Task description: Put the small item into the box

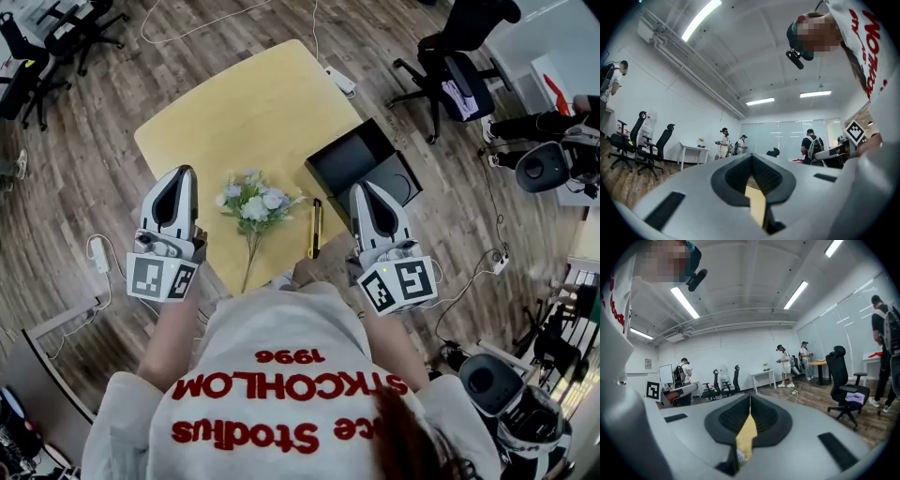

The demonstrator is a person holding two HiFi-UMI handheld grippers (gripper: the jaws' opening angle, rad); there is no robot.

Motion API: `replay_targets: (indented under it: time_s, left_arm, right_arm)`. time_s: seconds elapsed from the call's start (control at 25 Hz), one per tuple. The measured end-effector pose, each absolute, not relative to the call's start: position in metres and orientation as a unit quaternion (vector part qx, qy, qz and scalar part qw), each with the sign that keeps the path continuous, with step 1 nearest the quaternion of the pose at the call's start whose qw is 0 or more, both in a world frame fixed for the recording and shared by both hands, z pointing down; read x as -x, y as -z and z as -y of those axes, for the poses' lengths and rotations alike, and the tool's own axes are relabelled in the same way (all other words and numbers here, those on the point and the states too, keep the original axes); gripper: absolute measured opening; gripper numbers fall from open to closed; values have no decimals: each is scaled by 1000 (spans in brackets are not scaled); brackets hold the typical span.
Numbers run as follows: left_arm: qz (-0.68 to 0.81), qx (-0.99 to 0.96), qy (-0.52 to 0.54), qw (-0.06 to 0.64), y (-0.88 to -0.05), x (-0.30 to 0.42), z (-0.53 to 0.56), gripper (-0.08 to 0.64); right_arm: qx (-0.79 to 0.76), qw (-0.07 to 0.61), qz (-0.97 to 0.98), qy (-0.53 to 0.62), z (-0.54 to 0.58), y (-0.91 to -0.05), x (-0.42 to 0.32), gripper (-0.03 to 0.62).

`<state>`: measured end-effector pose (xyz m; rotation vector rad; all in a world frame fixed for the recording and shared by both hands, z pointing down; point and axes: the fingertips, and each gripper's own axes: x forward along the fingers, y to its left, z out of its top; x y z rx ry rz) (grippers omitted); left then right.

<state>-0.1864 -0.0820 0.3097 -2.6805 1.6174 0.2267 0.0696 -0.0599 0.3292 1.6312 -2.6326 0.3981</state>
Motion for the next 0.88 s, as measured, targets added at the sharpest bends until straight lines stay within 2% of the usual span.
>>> replay_targets:
  time_s: [0.36, 0.88]
  left_arm:
    - [-510, 859, -42, -20, -342, 175, 84, 2]
    - [-483, 874, -4, -50, -373, 162, 77, 2]
  right_arm:
    - [-522, 77, 815, -240, 47, -435, -63, 11]
    - [-526, 188, 761, -330, 30, -565, -55, 111]
